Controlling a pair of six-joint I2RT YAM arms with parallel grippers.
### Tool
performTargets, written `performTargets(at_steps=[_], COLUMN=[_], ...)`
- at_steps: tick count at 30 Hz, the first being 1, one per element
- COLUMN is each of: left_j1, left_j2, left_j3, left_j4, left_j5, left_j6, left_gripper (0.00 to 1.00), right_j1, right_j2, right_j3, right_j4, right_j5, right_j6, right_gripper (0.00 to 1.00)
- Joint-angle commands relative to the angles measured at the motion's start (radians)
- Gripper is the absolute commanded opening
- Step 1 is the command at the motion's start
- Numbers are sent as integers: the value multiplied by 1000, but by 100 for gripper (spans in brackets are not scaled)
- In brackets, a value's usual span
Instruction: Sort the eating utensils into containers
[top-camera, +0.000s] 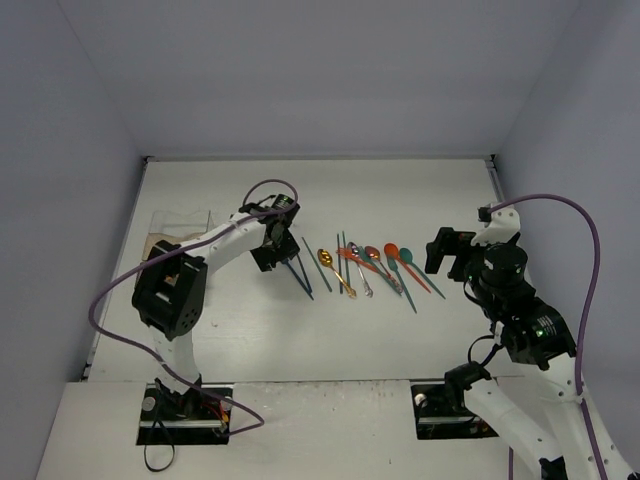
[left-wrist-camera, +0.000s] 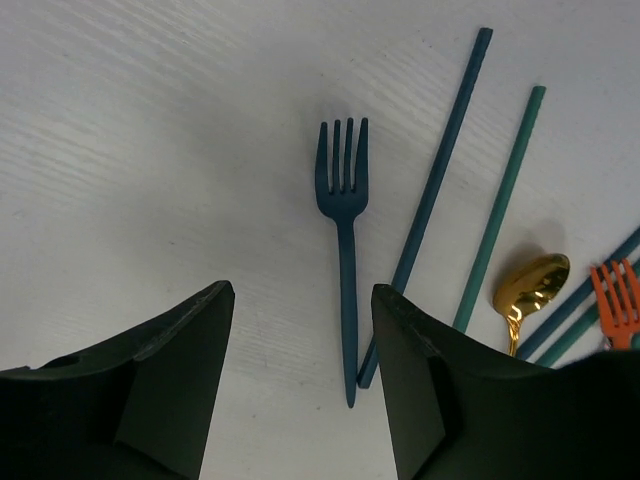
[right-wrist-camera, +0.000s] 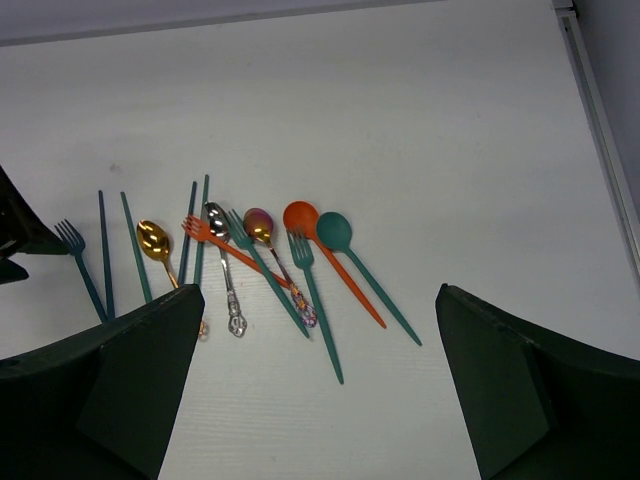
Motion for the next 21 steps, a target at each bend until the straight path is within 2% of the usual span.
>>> performTargets(at_steps=[1, 11, 16, 21], left_j1=[-14, -46, -52, -51], left_j2=[44, 157, 168, 137], left_j3=[69, 96, 92, 51], left_j4=[-11, -9, -9, -14], left_j5=[-57, -41, -41, -40], left_j6=[-60, -108, -128, -148], left_gripper=[54, 51, 34, 6], right_j1=[9, 14, 14, 20], right_j2=[11, -5, -11, -14], right_j3=[32, 29, 28, 26], right_j4=[51, 51, 51, 51], right_j5=[36, 45, 48, 49], right_j6=[6, 10, 11, 13], right_gripper=[100, 100, 100, 100])
